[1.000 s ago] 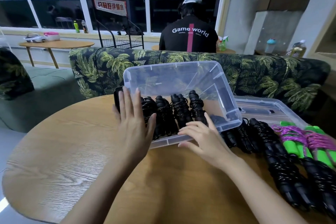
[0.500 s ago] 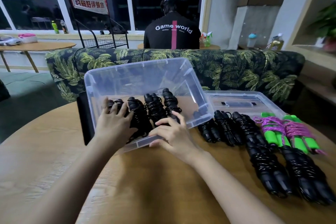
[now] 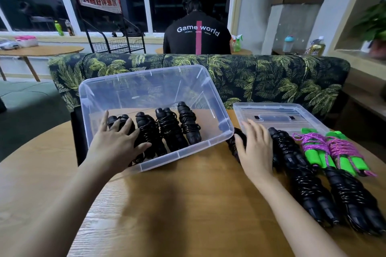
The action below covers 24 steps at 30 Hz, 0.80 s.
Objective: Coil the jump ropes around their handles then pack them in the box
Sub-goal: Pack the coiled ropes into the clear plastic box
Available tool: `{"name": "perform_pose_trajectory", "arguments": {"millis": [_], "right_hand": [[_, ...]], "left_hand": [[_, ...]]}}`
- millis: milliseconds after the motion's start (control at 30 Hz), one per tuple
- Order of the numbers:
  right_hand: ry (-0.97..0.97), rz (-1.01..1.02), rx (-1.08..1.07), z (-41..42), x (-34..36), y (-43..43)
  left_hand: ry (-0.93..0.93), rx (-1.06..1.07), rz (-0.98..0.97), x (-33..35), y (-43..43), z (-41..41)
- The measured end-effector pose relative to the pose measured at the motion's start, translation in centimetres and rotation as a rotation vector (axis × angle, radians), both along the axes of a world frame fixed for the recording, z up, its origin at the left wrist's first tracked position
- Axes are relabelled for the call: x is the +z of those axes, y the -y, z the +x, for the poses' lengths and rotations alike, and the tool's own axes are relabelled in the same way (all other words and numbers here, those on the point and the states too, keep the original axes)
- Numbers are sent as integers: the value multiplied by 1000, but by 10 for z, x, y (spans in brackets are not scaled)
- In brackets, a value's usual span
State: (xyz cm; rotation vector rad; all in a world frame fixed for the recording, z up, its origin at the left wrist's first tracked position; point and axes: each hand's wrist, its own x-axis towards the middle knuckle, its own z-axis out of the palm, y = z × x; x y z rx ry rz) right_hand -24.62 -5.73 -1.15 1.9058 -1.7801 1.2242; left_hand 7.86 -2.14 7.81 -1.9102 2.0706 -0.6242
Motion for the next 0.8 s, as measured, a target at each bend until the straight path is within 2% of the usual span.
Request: {"name": "perform_pose_trajectory", "arguments": {"millis": [100,167,267,333,567,800], "right_hand": [[-167,262,-132,-17,-18,18],[-243,427,-108,-17,-23,26],[-273,522,-64,-14,-29,32],[-259,520,-66,-14,-32,31],[-303,299,-142,-9,-45,9],[-200,423,-204,2,-39,-14]], "left_hand": [[-11,6,2,1,1,0],[-15,7,12,1,2,1],[-22,-5,5,1,3,3],[-15,-8,0,0,3,3],[16,1,0,-1,8,5],[56,-6,6,-2,7,5]]}}
